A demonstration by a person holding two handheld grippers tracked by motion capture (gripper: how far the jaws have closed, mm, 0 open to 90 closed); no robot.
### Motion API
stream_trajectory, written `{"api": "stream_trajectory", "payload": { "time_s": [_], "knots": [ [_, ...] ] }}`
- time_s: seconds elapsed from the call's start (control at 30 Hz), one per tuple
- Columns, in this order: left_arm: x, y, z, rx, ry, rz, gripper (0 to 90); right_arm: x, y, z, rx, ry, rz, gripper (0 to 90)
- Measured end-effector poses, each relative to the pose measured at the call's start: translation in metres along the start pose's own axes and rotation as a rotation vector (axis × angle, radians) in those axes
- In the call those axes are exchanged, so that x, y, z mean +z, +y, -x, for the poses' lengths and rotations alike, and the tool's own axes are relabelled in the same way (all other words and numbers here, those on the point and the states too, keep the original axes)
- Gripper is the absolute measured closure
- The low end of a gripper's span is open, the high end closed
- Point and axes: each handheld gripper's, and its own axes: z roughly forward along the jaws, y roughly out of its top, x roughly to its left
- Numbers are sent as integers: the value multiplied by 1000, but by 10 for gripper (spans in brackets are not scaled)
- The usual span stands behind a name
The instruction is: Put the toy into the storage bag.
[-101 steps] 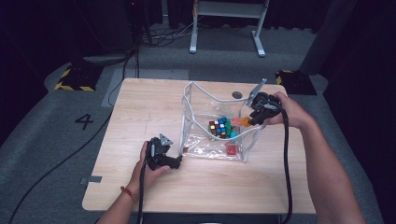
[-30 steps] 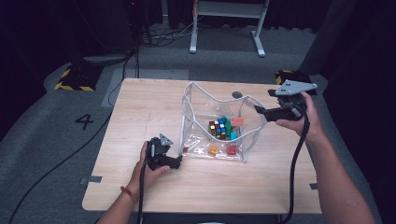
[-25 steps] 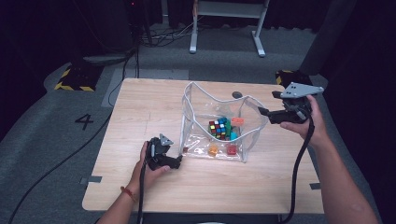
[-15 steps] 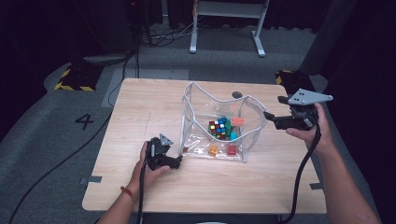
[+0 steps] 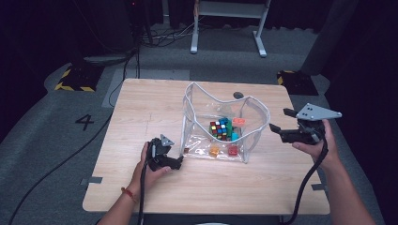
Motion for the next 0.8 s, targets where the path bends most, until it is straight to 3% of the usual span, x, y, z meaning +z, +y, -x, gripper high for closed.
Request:
{"api": "stream_trajectory", "payload": {
  "time_s": [0.63, 0.8],
  "knots": [
    [0, 0, 0, -6, -2, -3, 5, 24, -56, -19, -32, -4, -115, 236],
    [0, 0, 0, -6, -3, -2, 5, 29, -69, -23, -22, -5, -138, 235]
  ]
}}
